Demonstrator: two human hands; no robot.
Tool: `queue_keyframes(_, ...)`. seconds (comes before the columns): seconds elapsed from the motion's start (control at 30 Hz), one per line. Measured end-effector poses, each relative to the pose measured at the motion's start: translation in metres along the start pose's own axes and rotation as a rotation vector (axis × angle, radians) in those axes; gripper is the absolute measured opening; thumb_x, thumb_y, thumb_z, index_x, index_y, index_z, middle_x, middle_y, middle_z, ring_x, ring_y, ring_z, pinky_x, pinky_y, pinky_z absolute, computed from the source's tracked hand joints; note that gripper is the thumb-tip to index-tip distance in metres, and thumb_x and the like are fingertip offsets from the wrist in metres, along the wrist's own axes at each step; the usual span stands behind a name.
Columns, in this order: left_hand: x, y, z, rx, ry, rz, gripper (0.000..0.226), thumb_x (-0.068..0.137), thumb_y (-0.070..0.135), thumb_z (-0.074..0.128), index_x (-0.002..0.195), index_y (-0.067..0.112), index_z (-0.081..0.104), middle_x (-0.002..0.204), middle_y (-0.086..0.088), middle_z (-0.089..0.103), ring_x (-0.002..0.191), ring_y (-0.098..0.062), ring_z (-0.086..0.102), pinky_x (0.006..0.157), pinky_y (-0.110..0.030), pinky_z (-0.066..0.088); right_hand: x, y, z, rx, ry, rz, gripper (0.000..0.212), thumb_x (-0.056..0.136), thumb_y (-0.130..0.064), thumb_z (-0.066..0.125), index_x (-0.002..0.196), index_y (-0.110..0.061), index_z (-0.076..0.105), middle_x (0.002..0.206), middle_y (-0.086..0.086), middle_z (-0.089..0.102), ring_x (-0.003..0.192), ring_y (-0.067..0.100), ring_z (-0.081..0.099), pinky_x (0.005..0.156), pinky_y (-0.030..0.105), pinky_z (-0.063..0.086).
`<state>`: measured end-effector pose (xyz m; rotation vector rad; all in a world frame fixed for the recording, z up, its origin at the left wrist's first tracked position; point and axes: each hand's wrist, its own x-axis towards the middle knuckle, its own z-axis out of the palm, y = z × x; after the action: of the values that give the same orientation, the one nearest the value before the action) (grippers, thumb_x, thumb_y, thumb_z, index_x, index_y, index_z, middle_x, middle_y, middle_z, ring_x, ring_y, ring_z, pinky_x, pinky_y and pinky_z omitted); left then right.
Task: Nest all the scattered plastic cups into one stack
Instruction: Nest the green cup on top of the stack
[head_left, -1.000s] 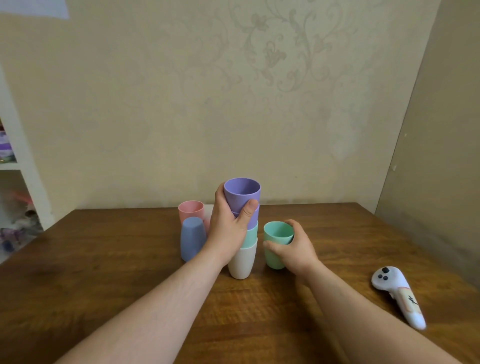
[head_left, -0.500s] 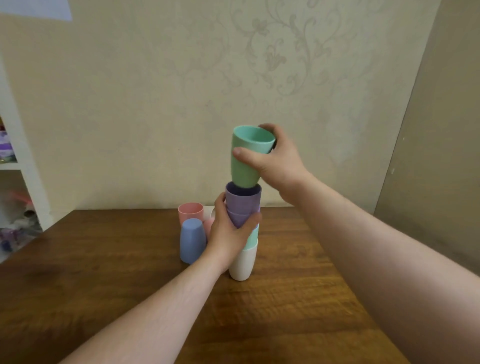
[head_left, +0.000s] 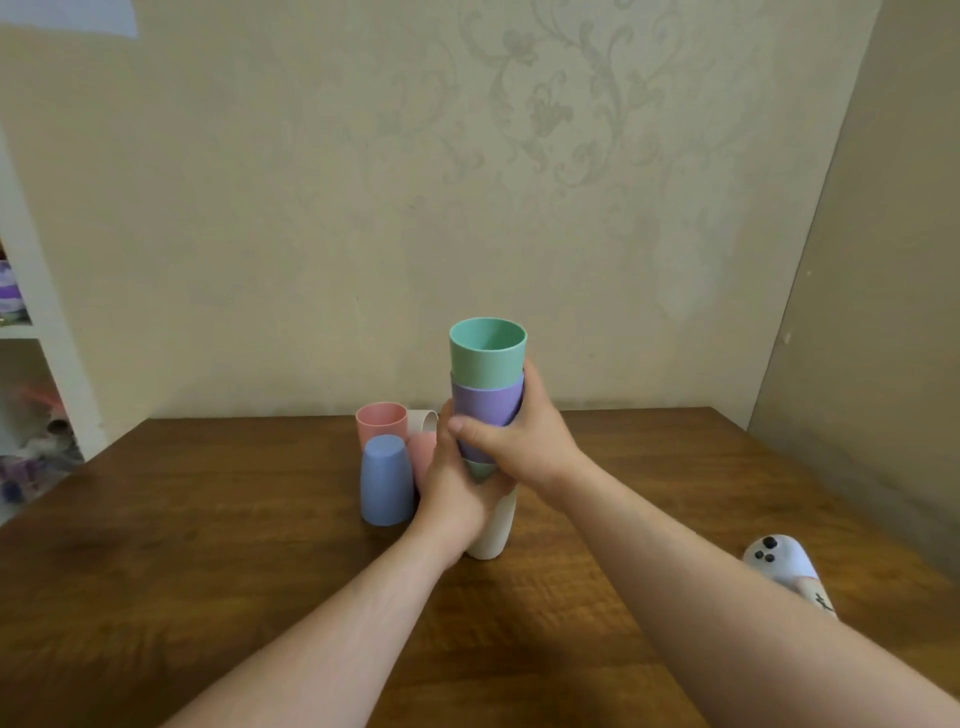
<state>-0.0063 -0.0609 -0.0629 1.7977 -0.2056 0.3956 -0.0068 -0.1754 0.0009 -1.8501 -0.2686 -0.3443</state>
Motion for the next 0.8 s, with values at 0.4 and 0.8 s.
queue_keyframes(0.4,-0.006,-0.045,-0.058,0.619,-0.146,0.358,0.052,0.082,0.004,0.067,0.13,0.024,0.073,0.115,0.001,0.07,0.108,-0.024,0.065,0.093,-0.037,0.056,-0.018,0.069,0.001,0.028,0.024,0.116,0.076,0.071,-0.033,0.1,0.136,-0.038,0.061,0.121,-0.013,0.078,0.109,0.008,0.075,0.094,0.037,0.063)
queue_keyframes(0.8,0.049,-0.032,-0.127,1.437,-0.485,0.176,0.095,0.091,0.003,0.065,0.166,0.041,0.021,0.17,-0.007,0.012,0.131,-0.037,0.048,0.098,-0.045,0.054,-0.016,0.067,0.006,0.05,0.042,0.137,0.079,0.071,-0.036,0.098,0.139,-0.045,0.058,0.121,-0.018,0.075,0.108,0.005,0.073,0.091,0.032,0.062)
